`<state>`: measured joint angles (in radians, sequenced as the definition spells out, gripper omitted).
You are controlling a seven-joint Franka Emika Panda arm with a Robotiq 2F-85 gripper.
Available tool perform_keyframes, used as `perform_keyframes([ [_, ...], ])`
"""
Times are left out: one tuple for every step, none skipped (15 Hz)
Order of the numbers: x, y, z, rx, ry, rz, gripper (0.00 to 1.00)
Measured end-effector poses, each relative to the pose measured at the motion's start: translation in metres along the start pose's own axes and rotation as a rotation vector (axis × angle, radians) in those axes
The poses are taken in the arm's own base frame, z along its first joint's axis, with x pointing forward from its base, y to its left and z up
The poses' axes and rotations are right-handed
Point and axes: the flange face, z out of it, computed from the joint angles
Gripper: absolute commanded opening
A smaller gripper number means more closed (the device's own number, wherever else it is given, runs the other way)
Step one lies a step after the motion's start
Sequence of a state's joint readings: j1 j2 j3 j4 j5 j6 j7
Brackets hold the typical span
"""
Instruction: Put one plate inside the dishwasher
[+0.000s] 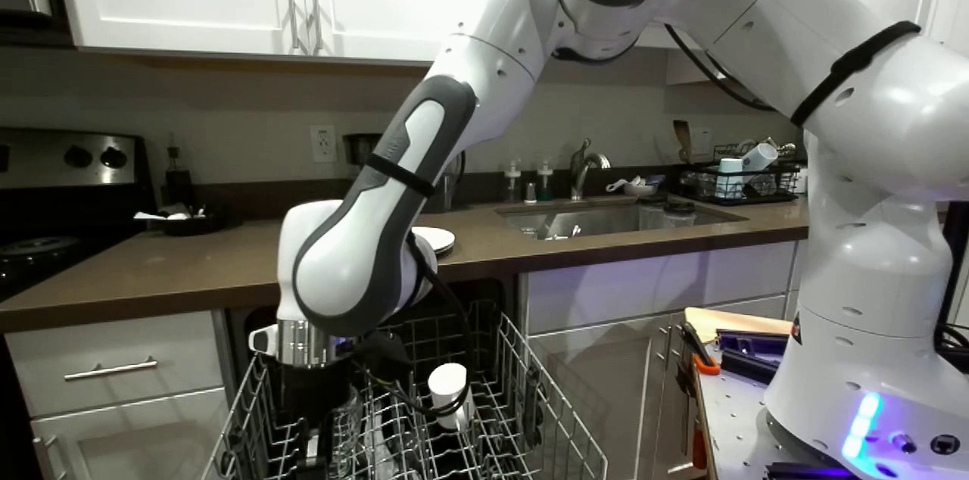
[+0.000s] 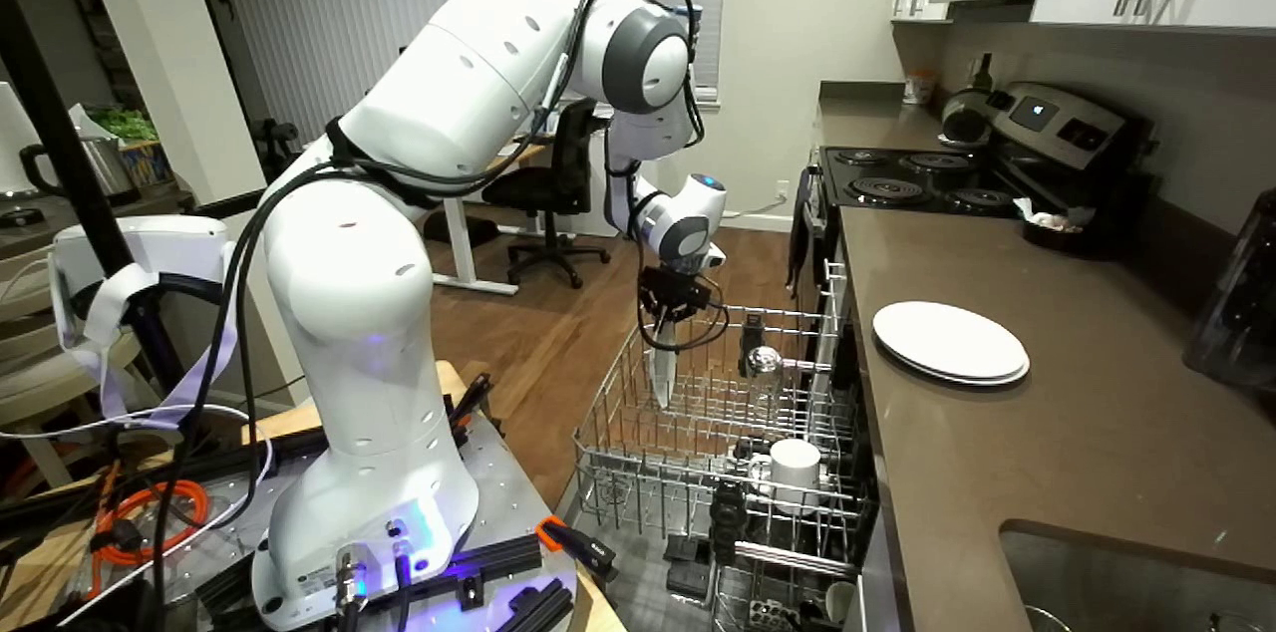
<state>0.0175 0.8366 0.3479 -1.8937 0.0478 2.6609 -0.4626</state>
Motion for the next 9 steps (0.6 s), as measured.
perform_keyframes([
  [0.0002,0.0005,-0.0006,0.004,-0.002,0.001,0.01],
  [0.0002,0.0012,-0.0012,0.008,-0.007,0.002,0.01],
  [-0.0001,0.0020,-0.0016,0.011,-0.009,0.004,0.13],
  [-0.0006,0.0029,-0.0019,0.013,-0.011,0.006,0.16],
  [-0.0014,0.0032,-0.0017,0.016,-0.015,0.007,0.24],
  [-0.0035,0.0015,0.0002,0.028,-0.032,0.008,0.27],
  [-0.0052,-0.0008,0.0019,0.037,-0.048,0.006,0.36],
  [-0.0064,-0.0022,0.0030,0.044,-0.060,0.006,0.38],
  [-0.0075,-0.0032,0.0039,0.049,-0.070,0.005,0.44],
])
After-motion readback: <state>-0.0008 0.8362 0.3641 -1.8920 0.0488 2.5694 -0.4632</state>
